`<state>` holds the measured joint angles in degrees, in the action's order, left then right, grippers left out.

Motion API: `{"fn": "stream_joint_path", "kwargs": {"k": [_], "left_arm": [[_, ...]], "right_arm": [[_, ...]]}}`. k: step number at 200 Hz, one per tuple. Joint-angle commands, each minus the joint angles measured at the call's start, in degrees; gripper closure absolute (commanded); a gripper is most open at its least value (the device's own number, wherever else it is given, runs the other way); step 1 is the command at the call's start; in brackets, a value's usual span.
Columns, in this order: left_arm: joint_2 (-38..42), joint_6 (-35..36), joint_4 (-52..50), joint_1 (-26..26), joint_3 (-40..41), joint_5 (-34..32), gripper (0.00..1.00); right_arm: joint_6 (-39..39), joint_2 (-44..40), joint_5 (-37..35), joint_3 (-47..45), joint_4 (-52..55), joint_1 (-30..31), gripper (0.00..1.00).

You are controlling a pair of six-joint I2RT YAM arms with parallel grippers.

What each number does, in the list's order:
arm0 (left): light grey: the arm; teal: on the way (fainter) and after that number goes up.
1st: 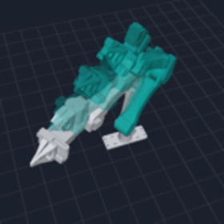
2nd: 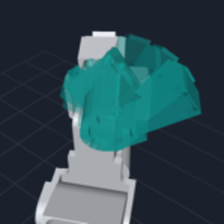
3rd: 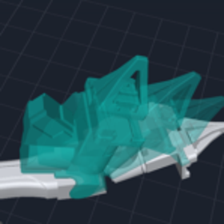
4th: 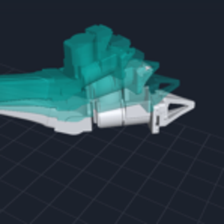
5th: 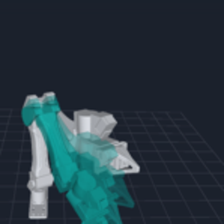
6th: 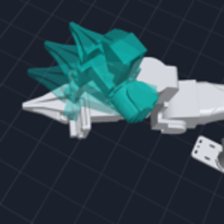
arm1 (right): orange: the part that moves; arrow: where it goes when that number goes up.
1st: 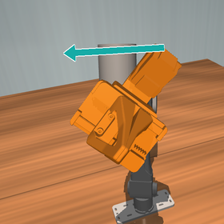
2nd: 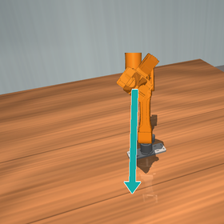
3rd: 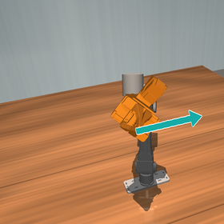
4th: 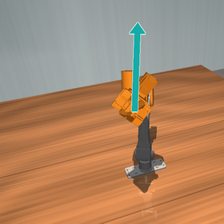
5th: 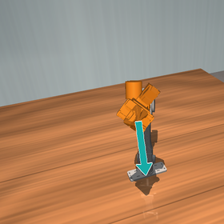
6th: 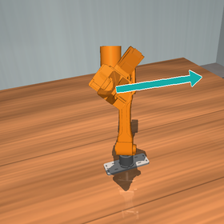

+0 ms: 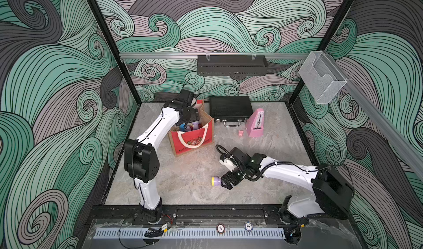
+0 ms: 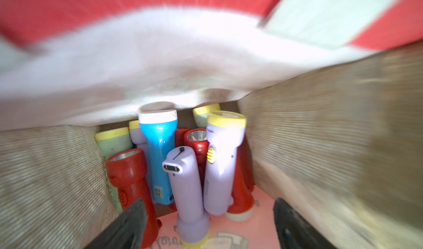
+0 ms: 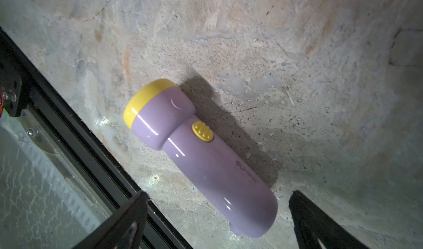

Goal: Put the flashlights into the tote bags
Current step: Place the flashlight in the canvas bag, then pick up the flashlight from the center of the board.

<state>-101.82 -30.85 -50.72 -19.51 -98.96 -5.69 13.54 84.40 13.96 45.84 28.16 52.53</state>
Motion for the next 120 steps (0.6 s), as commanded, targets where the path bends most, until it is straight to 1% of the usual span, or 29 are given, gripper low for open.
{"fn": "stream_joint_path", "kwargs": {"k": [1, 8, 20, 42, 62, 97, 120], "left_arm": [[5.2, 1.9, 0.0, 0.4, 2.0, 2.7, 0.08], [7.0, 2.0, 0.1, 0.2, 2.8, 3.0, 0.07], [10.1, 1.8, 0.4, 0.1, 4.3, 2.4, 0.02], [16.9, 0.9, 2.5, 0.0, 8.4, 1.1, 0.01], [23.5, 0.9, 6.2, 0.0, 12.2, 1.6, 0.01], [26.7, 2.0, 3.7, 0.1, 11.0, 3.9, 0.01], [27.7, 1.8, 3.9, 0.2, 11.0, 5.8, 0.01]], "right_arm": [[-1.6, 1.3, -1.5, 0.8, 0.2, 0.3, 0.09], [-1.6, 1.5, -1.9, 0.7, 0.2, 0.4, 0.1], [-1.8, 1.8, -2.2, 0.4, 0.0, 0.3, 0.12], [-2.7, 3.0, -2.2, 0.4, -0.1, 0.4, 0.15], [-3.6, 4.4, -2.7, 1.3, 0.5, 0.4, 0.18], [-4.5, 5.6, -4.5, 1.4, 0.8, 0.6, 0.25], [-5.0, 6.6, -5.0, 1.9, 0.8, 1.0, 0.29]]}}
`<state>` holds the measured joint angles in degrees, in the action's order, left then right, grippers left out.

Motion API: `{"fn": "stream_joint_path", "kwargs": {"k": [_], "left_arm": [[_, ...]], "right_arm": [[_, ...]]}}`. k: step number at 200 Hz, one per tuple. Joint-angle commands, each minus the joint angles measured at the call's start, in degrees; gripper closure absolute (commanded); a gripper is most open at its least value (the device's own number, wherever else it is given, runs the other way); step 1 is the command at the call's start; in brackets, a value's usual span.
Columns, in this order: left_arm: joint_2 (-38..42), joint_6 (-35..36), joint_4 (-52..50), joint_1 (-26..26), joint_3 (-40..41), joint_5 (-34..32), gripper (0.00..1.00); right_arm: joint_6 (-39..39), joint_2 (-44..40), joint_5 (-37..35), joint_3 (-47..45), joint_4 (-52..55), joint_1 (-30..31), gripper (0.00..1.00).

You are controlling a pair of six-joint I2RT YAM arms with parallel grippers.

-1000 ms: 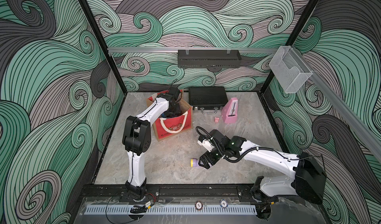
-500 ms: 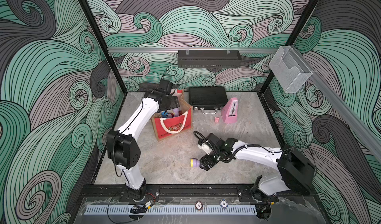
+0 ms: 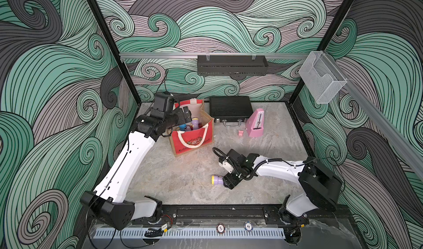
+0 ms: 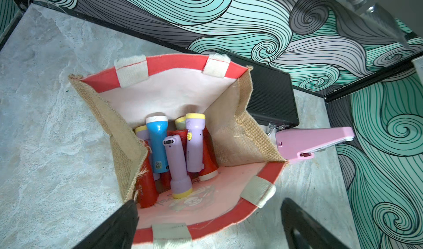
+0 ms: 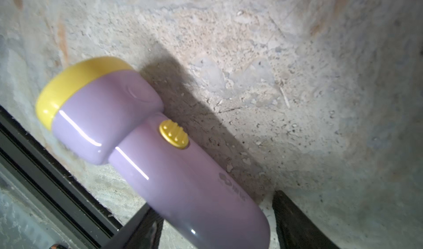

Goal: Put the flashlights into the tote bags
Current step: Pick up the flashlight from the center of the board.

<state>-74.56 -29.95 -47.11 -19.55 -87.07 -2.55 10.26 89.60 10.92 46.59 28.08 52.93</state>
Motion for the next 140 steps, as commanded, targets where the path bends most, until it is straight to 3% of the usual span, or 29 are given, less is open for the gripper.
{"fn": "stream_joint_path", "kwargs": {"k": [1, 79, 140], "left_arm": [[0.5, 0.9, 0.3, 0.3, -0.9, 2.8, 0.02], [2.1, -0.4, 1.0, 1.5, -0.7, 4.7, 0.01], [2.9, -0.4, 5.5, 1.9, -1.3, 16.9, 0.01]], "right_arm": [[-1.7, 1.4, -1.9, 1.3, 0.9, 0.7, 0.3], [-2.4, 2.8, -4.3, 2.9, 2.2, 2.0, 0.52], [-1.2, -2.3, -4.3, 2.9, 1.6, 1.8, 0.88]]}}
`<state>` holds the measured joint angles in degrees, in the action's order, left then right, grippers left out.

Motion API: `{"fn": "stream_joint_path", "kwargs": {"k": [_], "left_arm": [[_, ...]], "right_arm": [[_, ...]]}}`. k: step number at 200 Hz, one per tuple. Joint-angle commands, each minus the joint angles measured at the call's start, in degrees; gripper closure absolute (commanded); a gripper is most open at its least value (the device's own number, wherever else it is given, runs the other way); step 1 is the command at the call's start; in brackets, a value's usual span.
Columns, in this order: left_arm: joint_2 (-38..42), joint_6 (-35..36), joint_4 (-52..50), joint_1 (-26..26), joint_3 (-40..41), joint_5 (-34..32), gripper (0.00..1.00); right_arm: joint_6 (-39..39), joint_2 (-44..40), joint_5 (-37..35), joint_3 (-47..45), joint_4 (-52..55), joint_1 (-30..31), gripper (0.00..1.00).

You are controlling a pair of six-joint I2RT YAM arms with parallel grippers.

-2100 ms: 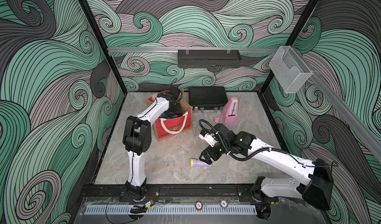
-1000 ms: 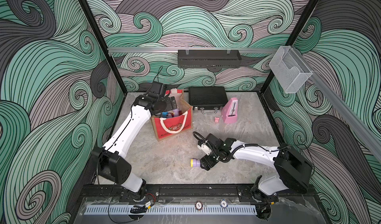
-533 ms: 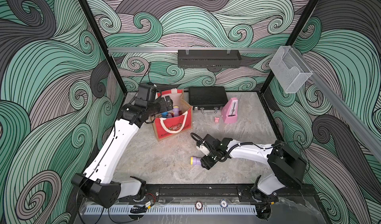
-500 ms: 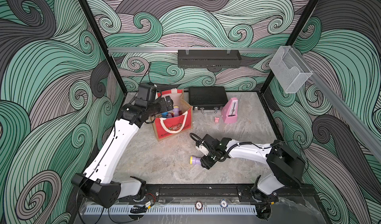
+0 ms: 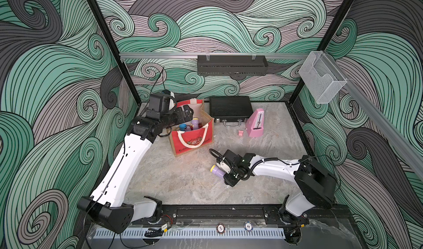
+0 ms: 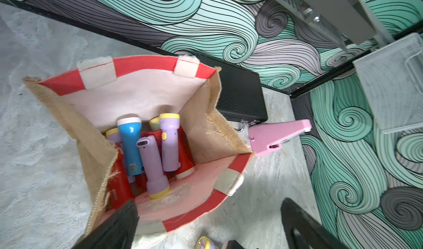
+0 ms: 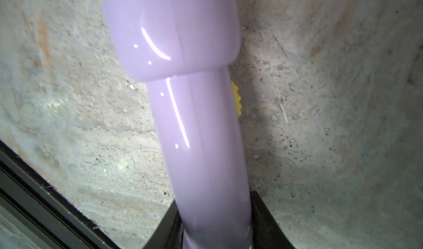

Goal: Put the flashlights into the tote bags
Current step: Pick up the flashlight from the center of the board.

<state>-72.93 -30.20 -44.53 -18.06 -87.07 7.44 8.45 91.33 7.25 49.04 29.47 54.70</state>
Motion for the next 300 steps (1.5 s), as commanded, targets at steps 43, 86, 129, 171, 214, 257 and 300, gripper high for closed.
{"fn": "stream_joint_path", "kwargs": {"k": [43, 86, 129, 171, 214, 257, 300], "left_arm": [[2.5, -2.5, 7.3, 0.4, 0.2, 11.3, 0.01], [1.8, -2.9, 9.1, 0.4, 0.8, 14.9, 0.01], [0.1, -3.1, 10.6, 0.4, -0.4, 21.2, 0.01], [-0.9, -4.0, 12.5, -0.3, -0.1, 26.7, 0.02], [-2.5, -3.6, 10.5, -3.1, -2.3, 31.9, 0.01], [-4.3, -5.9, 13.0, -7.8, -2.3, 34.4, 0.02], [-5.4, -11.1, 22.4, -10.9, -0.2, 32.5, 0.01]], "right_arm": [[5.1, -12.3, -0.5, 0.4, 0.5, -2.1, 1.0], [8.1, -20.1, 1.7, 0.2, 1.1, -7.0, 1.0], [10.9, -27.4, 1.7, 2.1, 1.3, -11.1, 1.0], [11.9, -31.4, 1.3, 5.0, 2.3, -13.2, 1.0], [13.6, -34.3, 0.2, 10.6, 2.0, -13.8, 1.0], [13.3, -30.9, 0.6, 19.3, -1.1, -13.9, 1.0], [15.0, -26.6, 1.8, 24.9, -7.2, -14.0, 1.0]]}}
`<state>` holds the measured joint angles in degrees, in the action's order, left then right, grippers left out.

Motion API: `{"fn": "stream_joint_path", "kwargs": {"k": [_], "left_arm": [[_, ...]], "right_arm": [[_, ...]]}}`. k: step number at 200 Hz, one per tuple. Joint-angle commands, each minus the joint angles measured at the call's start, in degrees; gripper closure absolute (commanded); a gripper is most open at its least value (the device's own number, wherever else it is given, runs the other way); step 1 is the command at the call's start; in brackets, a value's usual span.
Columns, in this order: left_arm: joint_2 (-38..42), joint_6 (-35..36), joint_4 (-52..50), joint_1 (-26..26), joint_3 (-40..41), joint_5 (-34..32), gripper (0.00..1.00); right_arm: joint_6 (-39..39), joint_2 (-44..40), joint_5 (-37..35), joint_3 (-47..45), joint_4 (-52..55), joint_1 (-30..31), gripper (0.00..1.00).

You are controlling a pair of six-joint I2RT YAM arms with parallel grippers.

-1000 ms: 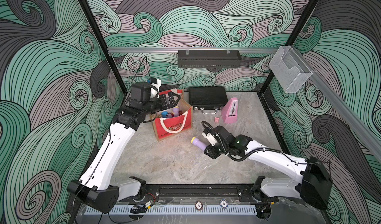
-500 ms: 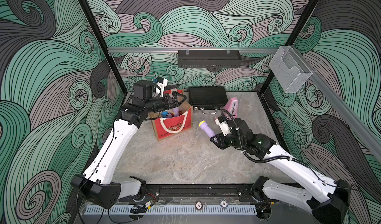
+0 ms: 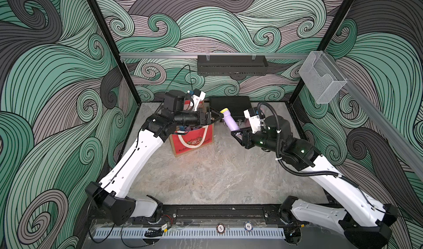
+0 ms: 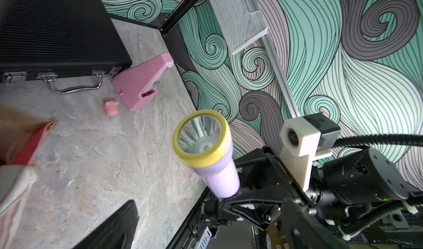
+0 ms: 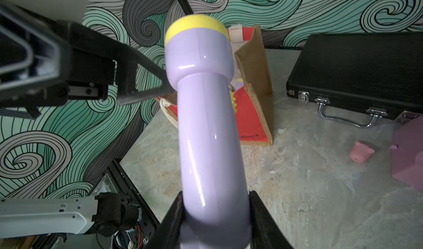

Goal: Put the flashlights into the tote bags
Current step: Pick up the flashlight from the center of the board, then place the flashlight in the canvas bag.

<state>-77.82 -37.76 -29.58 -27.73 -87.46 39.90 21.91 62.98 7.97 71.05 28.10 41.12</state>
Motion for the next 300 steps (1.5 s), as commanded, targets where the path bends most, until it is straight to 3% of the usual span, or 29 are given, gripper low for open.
{"fn": "stream_joint_path", "kwargs": {"k": [1, 64, 103, 114, 144, 163, 171, 178, 196, 210, 250, 300], "left_arm": [[-0.5, -3.6, 7.7, -1.3, 0.3, 0.0, 0.01], [-2.9, -9.8, 19.4, -2.3, 3.5, -5.7, 0.04], [-2.8, -11.0, 21.8, -2.4, 5.0, -8.9, 0.19], [-2.6, -11.0, 21.7, -2.4, 5.4, -9.5, 0.31], [-0.8, -10.6, 20.9, -2.0, 6.8, -13.4, 0.78], [-0.2, -9.0, 16.1, -0.9, 5.8, -16.5, 1.0], [-0.5, -7.6, 11.9, 0.2, 4.3, -17.9, 1.0], [-0.9, -6.5, 9.2, 1.2, 3.0, -18.8, 1.0], [-2.1, -4.0, 2.2, 4.9, 0.1, -21.9, 1.0], [-3.3, -2.0, -3.1, 7.9, -2.6, -24.6, 1.0], [-15.3, 4.7, -17.7, 11.7, -13.2, -33.5, 1.0], [-26.4, 7.5, -21.3, 10.7, -20.5, -41.4, 1.0]], "right_arm": [[1.5, 1.8, 1.2, 3.0, -5.9, -0.4, 1.0], [3.6, 7.2, 5.1, 5.2, -13.1, -0.5, 1.0], [4.7, 9.2, 7.1, 5.4, -15.5, -0.4, 1.0], [5.0, 9.8, 7.5, 5.4, -16.1, -0.4, 1.0], [5.2, 11.3, 7.7, 6.0, -15.4, -0.4, 1.0], [5.0, 12.0, 6.7, 6.9, -13.8, -0.4, 0.63], [4.8, 11.8, 5.9, 7.1, -12.9, -0.4, 0.46], [4.6, 11.6, 5.0, 7.1, -12.2, -0.4, 0.36], [3.6, 10.3, 3.0, 7.1, -9.7, -0.4, 0.21], [3.0, 9.7, 1.7, 7.3, -7.9, -0.4, 0.03], [2.5, 7.5, -0.5, 6.4, -2.7, -0.4, 0.0], [-0.2, 4.8, -6.0, 6.4, 1.8, -0.7, 0.0]]}}
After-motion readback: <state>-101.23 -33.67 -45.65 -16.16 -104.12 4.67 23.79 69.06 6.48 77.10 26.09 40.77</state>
